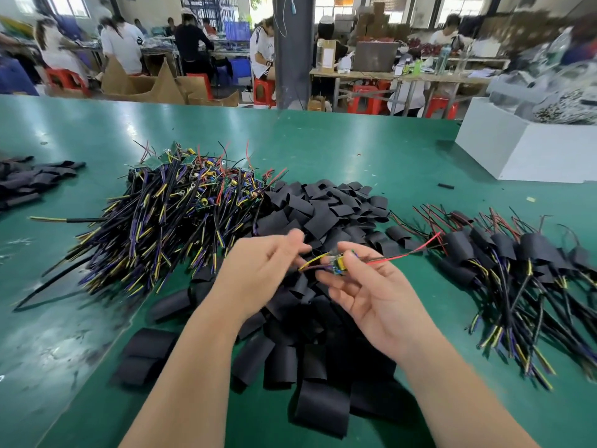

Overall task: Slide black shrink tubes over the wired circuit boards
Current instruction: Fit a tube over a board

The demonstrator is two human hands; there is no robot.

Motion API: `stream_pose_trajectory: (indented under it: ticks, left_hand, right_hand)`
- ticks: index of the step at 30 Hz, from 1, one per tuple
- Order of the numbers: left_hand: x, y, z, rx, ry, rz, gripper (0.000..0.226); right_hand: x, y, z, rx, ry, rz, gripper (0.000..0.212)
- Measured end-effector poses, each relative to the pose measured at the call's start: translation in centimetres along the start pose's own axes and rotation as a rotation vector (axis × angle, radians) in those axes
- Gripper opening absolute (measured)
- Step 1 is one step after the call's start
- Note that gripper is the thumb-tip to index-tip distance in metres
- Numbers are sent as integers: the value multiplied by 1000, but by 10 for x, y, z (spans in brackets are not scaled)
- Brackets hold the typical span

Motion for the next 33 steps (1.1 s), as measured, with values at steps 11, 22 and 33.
stream_pose_trajectory:
  ticks: [11,22,33]
  left_hand:
    - [-27,-3,-12,-74,-131,35,17]
    - [-20,-4,-13,-134,385,-62,11]
    - [-4,-5,-21,-164,437,-208,12]
  right_hand:
    - [21,7,12,79,-112,-130,12]
    - [62,-5,64,195,-1351,-309,15]
    - [37,-2,26,74,-1618,-107,36]
Point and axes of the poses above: each hand's wrist, its own y-axis towards the middle knuckle, its own x-axis out of the back of the hand, z = x × y, the point moved 9 cm from there along y, towards the middle knuckle, and after that the axes turned 2 degrees about -z, right-handed, at the moved point
